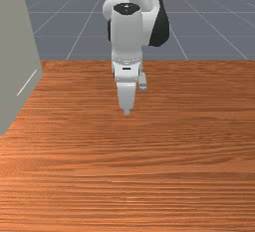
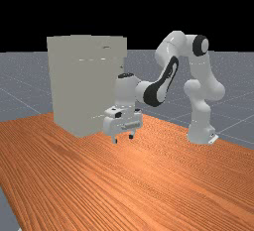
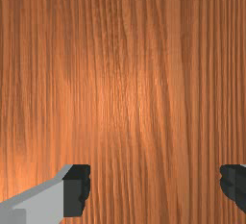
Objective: Open the drawer
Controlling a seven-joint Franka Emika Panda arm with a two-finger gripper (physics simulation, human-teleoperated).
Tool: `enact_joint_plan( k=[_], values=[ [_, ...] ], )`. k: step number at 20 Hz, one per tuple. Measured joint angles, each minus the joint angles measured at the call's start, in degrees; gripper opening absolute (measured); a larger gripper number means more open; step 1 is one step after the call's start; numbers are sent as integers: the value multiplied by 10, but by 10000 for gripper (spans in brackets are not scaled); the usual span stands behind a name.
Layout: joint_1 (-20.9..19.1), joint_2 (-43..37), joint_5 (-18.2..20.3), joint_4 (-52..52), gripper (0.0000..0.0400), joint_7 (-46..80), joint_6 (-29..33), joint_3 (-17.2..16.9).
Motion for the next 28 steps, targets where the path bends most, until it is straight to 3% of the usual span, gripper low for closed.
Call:
enact_joint_plan(
  k=[1, 2, 4, 5, 6, 7, 9, 11, 13, 21, 25, 28],
  values=[
    [2, 0, -10, -3, 249, 4, -7, -6],
    [3, 0, -15, -5, 308, 18, -13, -13],
    [1, -1, -19, -8, 366, 30, -20, -21],
    [7, -34, -15, -18, 224, 120, -68, -37],
    [8, -70, -9, -10, 137, 212, -105, -54],
    [10, -96, -5, -5, 84, 312, -123, -69],
    [19, -118, -2, -6, 31, 532, -129, -91],
    [34, -119, -3, -9, 12, 733, -128, -104],
    [43, -113, -3, -10, 4, 817, -128, -110],
    [49, -117, -4, -23, 0, 864, -129, -112],
    [49, -228, -22, -114, 0, 867, -123, -116],
    [44, -379, -43, -226, 0, 870, -105, -109]
  ],
)
